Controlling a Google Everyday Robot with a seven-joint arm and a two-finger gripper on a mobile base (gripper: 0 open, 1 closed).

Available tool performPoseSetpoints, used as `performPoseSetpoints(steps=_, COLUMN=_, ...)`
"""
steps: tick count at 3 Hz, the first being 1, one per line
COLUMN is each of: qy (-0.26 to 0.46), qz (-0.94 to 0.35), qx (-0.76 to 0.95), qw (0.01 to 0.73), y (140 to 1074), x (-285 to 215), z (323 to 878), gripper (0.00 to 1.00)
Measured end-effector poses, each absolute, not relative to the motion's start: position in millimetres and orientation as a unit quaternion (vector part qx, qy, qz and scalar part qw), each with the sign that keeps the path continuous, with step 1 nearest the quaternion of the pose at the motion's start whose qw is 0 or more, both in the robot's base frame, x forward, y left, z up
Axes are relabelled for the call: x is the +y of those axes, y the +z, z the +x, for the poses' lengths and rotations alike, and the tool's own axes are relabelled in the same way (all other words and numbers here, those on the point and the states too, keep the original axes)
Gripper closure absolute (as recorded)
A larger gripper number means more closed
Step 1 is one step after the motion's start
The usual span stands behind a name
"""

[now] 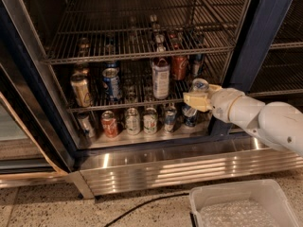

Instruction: Pick redbull can from middle shelf of fridge

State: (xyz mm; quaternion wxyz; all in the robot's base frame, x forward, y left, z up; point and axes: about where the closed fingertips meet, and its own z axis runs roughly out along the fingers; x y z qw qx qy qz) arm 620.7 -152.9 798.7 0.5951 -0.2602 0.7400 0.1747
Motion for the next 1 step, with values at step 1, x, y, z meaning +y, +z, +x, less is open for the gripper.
performPoseSetpoints(steps=1, qy=0.175, qz=-0.26, qx=0.74, qw=0.595, y=798.7, x=-152.9, z=620.7, gripper=1.0)
